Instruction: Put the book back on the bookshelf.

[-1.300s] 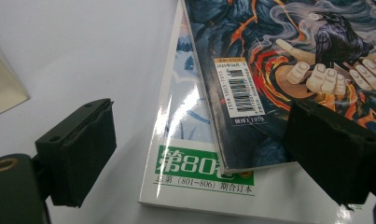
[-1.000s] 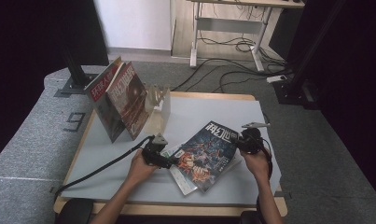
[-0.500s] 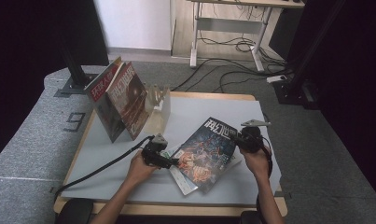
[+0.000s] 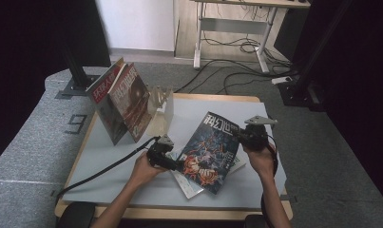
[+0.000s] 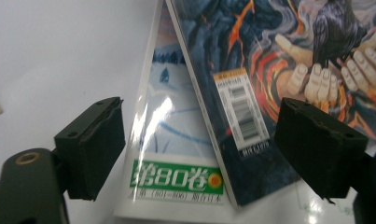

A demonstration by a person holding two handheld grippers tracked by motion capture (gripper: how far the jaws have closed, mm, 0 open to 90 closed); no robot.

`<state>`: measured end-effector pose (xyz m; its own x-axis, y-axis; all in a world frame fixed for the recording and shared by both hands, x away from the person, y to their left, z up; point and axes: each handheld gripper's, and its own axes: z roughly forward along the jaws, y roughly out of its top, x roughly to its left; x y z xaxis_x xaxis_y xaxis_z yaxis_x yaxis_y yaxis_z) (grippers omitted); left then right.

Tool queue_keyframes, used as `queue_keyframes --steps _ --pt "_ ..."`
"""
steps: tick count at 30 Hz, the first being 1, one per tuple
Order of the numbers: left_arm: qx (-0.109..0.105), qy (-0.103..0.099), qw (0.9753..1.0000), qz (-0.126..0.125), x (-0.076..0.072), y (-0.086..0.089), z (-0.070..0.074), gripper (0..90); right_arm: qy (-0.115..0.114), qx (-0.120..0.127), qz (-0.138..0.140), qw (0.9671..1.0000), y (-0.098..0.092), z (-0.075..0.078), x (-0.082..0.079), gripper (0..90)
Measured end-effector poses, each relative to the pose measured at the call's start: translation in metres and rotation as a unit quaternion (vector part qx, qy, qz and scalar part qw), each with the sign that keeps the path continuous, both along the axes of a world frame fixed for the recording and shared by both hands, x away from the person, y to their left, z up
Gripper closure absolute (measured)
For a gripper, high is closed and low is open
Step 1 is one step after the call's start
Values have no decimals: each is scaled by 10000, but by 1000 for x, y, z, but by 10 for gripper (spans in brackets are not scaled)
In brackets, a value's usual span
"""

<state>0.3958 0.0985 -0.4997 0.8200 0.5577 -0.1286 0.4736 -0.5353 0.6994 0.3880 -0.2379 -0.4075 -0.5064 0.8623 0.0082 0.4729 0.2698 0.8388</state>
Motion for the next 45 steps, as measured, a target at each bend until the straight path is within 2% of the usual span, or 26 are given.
queue_keyframes --steps 3,4,5,7,13,19,20,23,26,28,29,31,35,38,45 --pt "63 -56 10000 -40 2 -5 3 162 -118 -14 72 9999 3 7 -2 807" --pt "15 -72 10000 -32 2 -6 3 163 -151 -19 98 9998 4 9 -2 808" --pt "-117 -18 9999 -37 4 -6 4 179 -169 -25 110 9998 5 11 -3 808" --pt "-236 49 9997 -7 7 -5 4 187 -224 -44 152 9996 8 15 -4 808" --pt "-340 90 9994 -10 9 -4 6 200 -371 -79 259 9989 15 24 -9 809" --pt "-518 86 9986 -28 10 -2 13 224 -505 -98 399 9979 24 33 -14 809" --pt "-452 57 9990 -48 10 -3 14 228 -518 -96 425 9977 25 35 -15 809" --pt "-69 -163 9997 -179 6 -12 19 220 -578 -119 504 9970 30 39 -16 810" --pt "-28 -148 9996 -224 7 -16 21 213 -622 -148 559 9964 34 43 -18 809" --pt "-46 -92 9996 -260 9 -19 23 218 -645 -166 583 9961 35 44 -19 809" --pt "-125 -34 9995 -284 11 -19 23 225 -651 -168 590 9960 36 45 -20 809" --pt "-293 182 9990 -296 15 -18 22 257 -671 -162 619 9957 36 46 -21 810" --pt "-542 515 9965 -383 23 -16 21 291 -662 -68 692 9954 36 47 -21 809" --pt "-654 638 9946 -492 24 -16 22 369 -655 6 742 9951 36 48 -21 809" --pt "-503 691 9955 -400 21 -12 30 487 -580 104 856 9946 40 51 -20 809"
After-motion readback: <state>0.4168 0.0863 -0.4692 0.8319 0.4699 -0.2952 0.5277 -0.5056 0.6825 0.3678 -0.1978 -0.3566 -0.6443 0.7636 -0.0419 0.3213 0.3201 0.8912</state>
